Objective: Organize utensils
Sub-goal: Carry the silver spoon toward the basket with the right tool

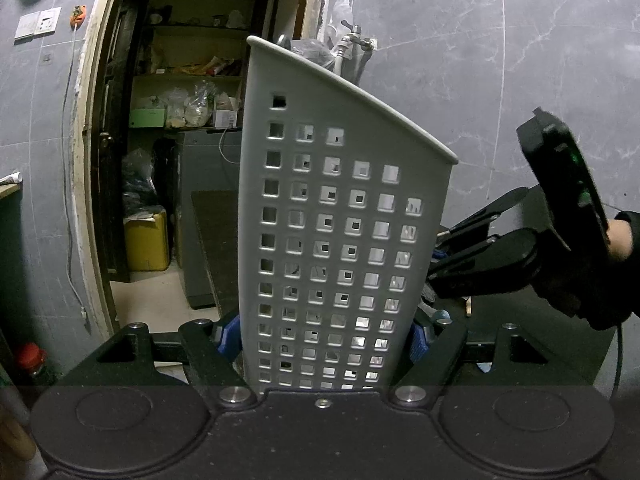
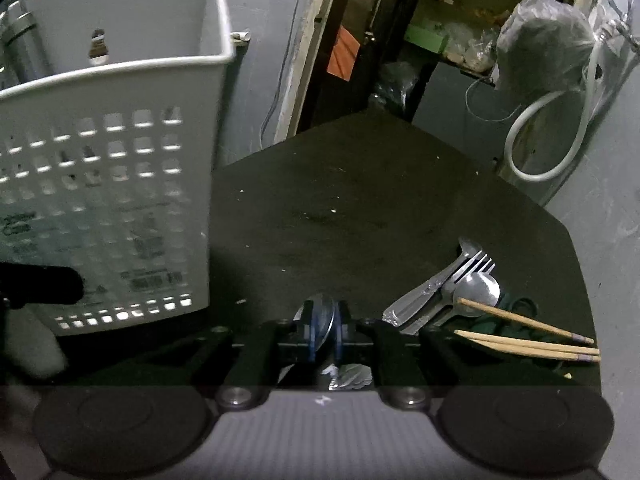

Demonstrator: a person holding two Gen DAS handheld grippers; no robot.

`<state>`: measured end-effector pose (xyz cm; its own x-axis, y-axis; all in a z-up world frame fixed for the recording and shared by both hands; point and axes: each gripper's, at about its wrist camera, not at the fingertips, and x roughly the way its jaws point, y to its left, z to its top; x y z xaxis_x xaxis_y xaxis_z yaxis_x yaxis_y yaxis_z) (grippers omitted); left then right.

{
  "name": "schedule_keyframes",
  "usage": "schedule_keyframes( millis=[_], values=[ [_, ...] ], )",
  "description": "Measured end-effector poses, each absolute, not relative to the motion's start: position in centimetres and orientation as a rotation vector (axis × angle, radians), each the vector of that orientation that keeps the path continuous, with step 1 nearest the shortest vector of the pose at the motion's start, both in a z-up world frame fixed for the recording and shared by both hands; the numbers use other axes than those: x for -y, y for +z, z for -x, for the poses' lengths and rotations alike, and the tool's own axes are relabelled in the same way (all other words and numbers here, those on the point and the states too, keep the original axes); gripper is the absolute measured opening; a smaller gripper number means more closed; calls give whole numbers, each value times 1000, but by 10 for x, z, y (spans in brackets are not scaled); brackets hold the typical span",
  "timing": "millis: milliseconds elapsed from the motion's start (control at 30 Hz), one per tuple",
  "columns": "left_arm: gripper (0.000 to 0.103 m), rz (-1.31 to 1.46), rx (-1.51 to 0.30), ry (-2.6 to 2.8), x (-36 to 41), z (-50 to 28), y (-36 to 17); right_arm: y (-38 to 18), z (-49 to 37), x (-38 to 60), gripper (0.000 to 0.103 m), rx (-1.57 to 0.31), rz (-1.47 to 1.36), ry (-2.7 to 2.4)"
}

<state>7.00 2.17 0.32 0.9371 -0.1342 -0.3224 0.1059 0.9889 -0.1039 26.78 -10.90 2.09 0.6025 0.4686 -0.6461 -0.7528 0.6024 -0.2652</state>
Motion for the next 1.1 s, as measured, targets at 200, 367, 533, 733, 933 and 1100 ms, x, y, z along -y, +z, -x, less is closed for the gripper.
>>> schedule_keyframes(
  millis=[200,367,533,733,933,1100],
  values=[
    [77,87,-335,-122,-21,-70,3,20,-236,94,2,-485,682,725],
    [77,87,-334,-123,-21,-70,3,15,-219,86,2,-447,737,698],
    [77,87,-334,-122,-21,-70,3,18,-233,94,4,-503,660,697],
    [77,87,-334,-123,-22,-70,3,15,-235,93,4,-515,663,722],
    [77,87,-334,-123,-21,-70,3,11,-234,94,5,-539,636,720],
    [77,88,-333,-120,-22,-69,2,27,-236,115,5,-486,504,690]
  ],
)
